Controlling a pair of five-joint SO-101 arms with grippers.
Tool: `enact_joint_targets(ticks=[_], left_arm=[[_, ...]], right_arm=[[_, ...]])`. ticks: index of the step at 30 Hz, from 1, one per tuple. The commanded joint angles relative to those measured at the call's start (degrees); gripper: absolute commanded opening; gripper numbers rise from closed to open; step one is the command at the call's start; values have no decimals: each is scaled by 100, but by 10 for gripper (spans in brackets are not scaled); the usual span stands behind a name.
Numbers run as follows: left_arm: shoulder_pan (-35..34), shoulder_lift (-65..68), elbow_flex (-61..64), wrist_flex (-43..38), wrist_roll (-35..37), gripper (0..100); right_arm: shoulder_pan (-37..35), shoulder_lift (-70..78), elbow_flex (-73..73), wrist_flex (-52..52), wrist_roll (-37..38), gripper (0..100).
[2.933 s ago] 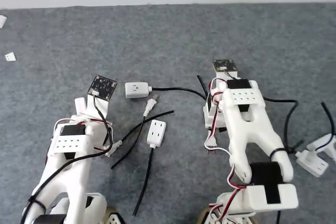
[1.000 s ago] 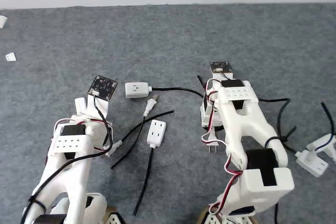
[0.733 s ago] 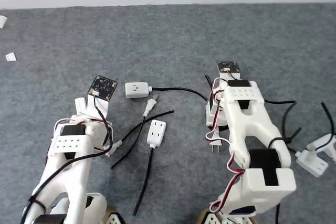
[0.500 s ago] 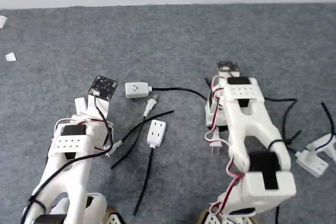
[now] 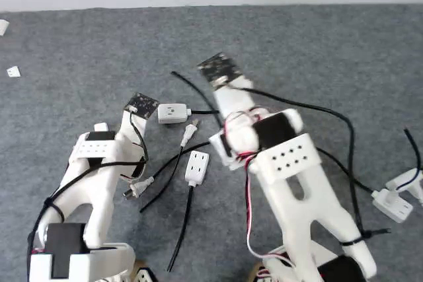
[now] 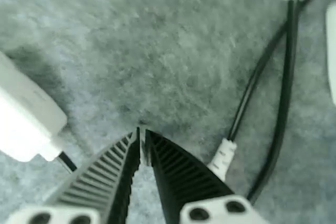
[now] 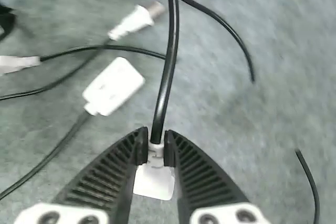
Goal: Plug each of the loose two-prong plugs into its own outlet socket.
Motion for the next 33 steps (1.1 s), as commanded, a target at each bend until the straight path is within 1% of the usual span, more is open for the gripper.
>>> enact_joint_targets(ticks=[1, 3, 6, 10, 12, 16, 19, 23, 24, 27, 29, 33], left_arm=[[35, 62, -347, 193, -193, 12], [44, 62, -347, 202, -193, 12], [44, 62, -347, 202, -202, 12], [44, 53, -347, 193, -211, 12], [44, 53, -347, 202, -264, 12], [53, 44, -347, 211, -431, 12], [53, 44, -347, 220, -440, 12], [53, -9, -303, 220, -448, 12], [35, -105, -268, 220, -448, 12], [53, -598, 145, 97, -747, 12], [88, -1055, 532, -123, -756, 12], [369, -1969, 1288, -440, -774, 12]], right_arm=[[-505, -242, -316, -321, 53, 8], [-708, -242, -325, -488, 35, 8], [-971, -224, -308, -716, -273, 8], [-1305, -224, -290, -910, -475, 8], [-1358, -154, -281, -1068, -624, 8], [-1411, 541, -325, -1349, -765, 8], [-1508, 963, -343, -1525, -756, 8], [-1508, 1042, -466, -1552, -747, 8], [-1508, 1051, -466, -1552, -730, 8], [-1490, 1077, -475, -1560, -721, 8], [-1490, 1033, -475, -1552, -721, 8], [-1481, 1024, -475, -1516, -721, 8]])
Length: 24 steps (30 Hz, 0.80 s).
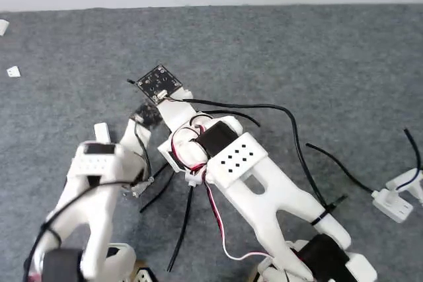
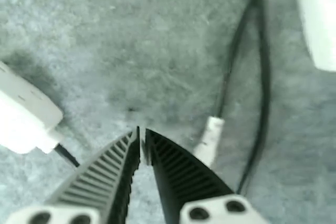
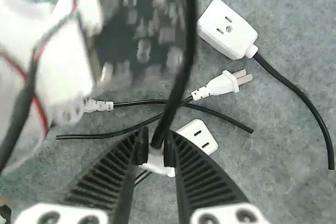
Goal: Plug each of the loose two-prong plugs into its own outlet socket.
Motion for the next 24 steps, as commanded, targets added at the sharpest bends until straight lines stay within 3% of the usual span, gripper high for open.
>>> enact_joint_targets(ticks=[1, 6, 13, 24], left_arm=[[264, -1081, 602, -404, -70, 12], [158, -1451, 866, -765, 79, 12], [-114, -1451, 892, -1424, 1266, 12], [-114, -1451, 901, -1468, 1275, 12]], right_arm=[[-13, -84, -360, -48, -18, 8], [110, -75, -325, -40, -141, 9], [848, -22, -264, -40, -800, 9], [1086, -4, 246, -418, -1187, 8]])
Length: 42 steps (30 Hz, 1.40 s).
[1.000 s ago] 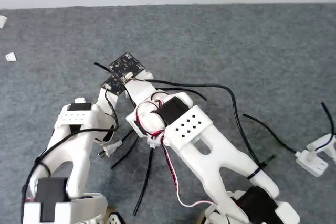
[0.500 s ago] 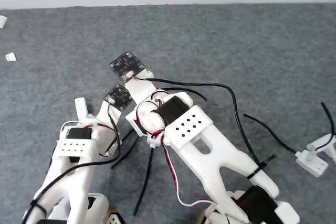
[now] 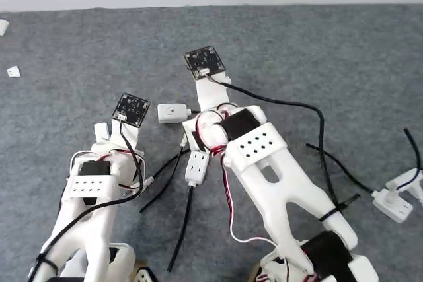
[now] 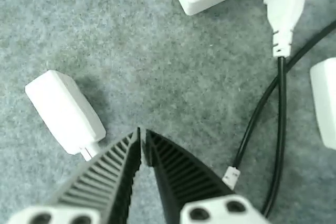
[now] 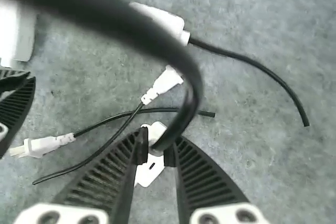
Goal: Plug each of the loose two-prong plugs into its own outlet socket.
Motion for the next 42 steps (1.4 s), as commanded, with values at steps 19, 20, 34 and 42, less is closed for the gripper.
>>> enact_joint_targets(ticks=[19, 20, 34, 42], left_arm=[[-18, -149, -22, -123, 26, 12], [-26, -149, -22, -123, 26, 12], [-26, -149, -22, -123, 26, 12], [-26, -149, -22, -123, 26, 12]], right_arm=[[286, 347, 765, -910, -308, 8], [286, 409, 756, -910, -308, 8], [-31, 145, 730, -637, -510, 8], [4, 110, 695, -743, -633, 8]])
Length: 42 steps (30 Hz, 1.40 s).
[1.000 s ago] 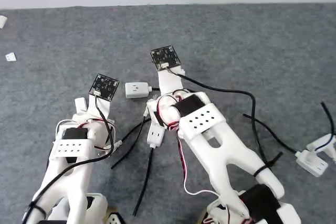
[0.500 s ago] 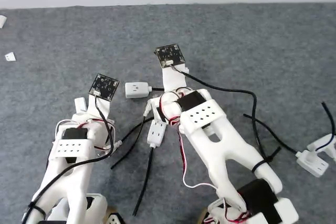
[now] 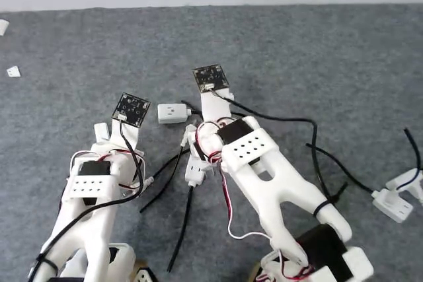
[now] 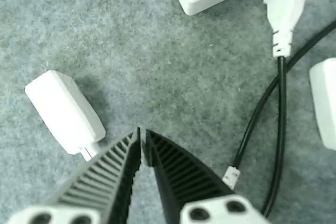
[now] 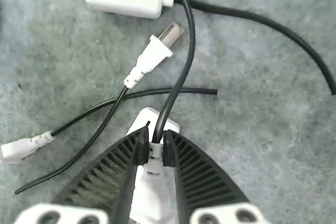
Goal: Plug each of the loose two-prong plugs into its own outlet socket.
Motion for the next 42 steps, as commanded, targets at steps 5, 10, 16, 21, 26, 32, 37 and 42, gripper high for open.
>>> enact_joint_targets(ticks=[5, 10, 16, 21, 26, 32, 37, 42], left_arm=[[-26, -141, -22, -88, 26, 13], [-26, -141, -31, 9, 18, 13], [-26, -141, -31, 9, 18, 13], [-26, -141, -31, 26, -202, 13], [-26, -141, -22, 26, -237, 13], [-26, -141, -22, 26, -246, 13], [-26, -141, -22, 26, -246, 13], [-18, -141, -22, 26, -255, 13]], right_arm=[[215, -198, -422, 488, 281, 8], [1244, 338, -633, 1235, 677, 8], [1974, 1499, -1011, 1393, 1231, 57], [1947, 1719, -1556, 1877, 1248, 125], [1947, 1314, -1565, 1974, 1240, 86], [1982, 567, -853, 1842, 1284, 10], [2132, 233, -352, 1543, 1292, 8], [2237, 242, 255, 1200, 1574, 8]])
